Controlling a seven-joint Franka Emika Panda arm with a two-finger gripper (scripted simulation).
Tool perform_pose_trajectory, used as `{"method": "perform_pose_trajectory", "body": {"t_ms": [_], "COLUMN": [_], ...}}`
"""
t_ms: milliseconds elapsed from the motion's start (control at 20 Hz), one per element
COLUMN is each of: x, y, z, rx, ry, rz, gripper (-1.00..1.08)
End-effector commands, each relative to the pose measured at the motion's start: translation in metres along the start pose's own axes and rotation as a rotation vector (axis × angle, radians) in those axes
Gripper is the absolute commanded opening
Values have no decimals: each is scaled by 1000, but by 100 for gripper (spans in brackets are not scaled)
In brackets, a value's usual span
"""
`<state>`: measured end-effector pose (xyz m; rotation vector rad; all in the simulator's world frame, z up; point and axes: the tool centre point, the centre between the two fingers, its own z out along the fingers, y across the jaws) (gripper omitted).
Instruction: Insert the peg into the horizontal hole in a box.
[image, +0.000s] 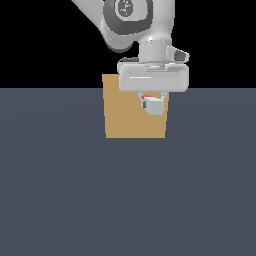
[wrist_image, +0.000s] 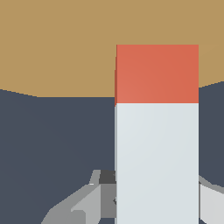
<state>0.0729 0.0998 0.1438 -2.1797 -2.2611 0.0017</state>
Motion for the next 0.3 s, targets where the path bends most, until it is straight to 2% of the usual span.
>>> {"method": "perform_pose_trajectory", "body": {"t_ms": [0, 250], "x": [14, 24], "y": [1, 3], "z": [-2, -2], "rx": [-4, -4], "ry": [0, 0], "rz": [3, 3], "gripper": [-100, -100]}}
